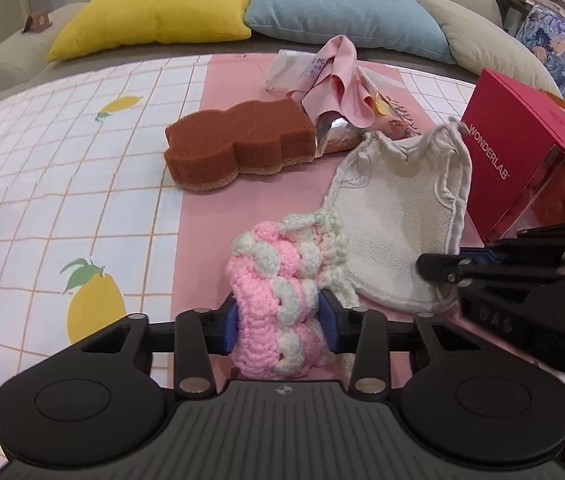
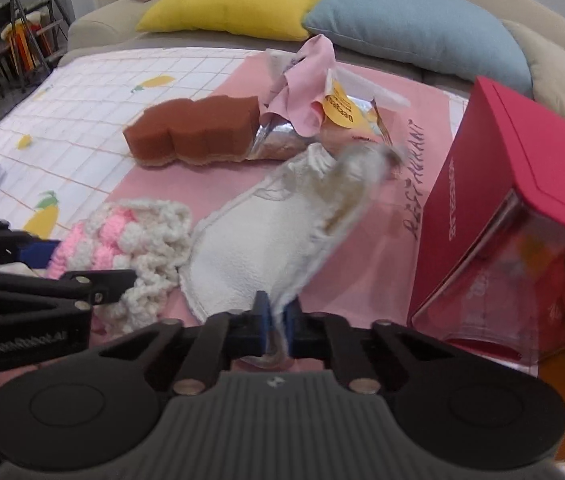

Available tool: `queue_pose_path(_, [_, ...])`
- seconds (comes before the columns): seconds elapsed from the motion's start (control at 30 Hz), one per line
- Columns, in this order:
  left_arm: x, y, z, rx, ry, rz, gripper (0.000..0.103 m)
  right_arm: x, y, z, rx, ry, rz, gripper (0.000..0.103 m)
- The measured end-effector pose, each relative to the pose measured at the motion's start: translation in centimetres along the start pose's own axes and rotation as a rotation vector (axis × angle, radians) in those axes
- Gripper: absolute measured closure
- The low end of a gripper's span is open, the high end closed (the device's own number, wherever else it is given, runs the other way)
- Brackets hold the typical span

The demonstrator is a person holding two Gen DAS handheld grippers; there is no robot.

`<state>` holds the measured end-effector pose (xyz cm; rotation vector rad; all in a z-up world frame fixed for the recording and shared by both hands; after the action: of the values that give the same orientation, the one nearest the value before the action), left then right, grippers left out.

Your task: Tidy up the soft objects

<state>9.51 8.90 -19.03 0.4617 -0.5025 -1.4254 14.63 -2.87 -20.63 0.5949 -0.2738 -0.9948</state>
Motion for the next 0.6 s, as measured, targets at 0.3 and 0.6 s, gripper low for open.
queue_pose_path(0.3, [0.5,-0.4,2.2,-0.043,-0.046,0.068,0.071,1.0,-1.0,4.6,-0.032,0.128,-0.049,0.102])
queue_pose_path(0.6, [3.7,-1.4,3.6,-0.09,-0.112,0.018,0.071,5.3,-6.3,7.1,-0.189,0.077,-0.074,0.101])
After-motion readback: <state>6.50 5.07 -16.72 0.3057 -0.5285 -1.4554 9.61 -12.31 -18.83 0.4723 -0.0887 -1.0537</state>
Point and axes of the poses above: each gripper's, at about its wrist camera, not at the fingertips, and z roughly against the way its jaws point, x to its right, y to its top, the point moved 8 cm from there along -z, roughly the way its jaws point
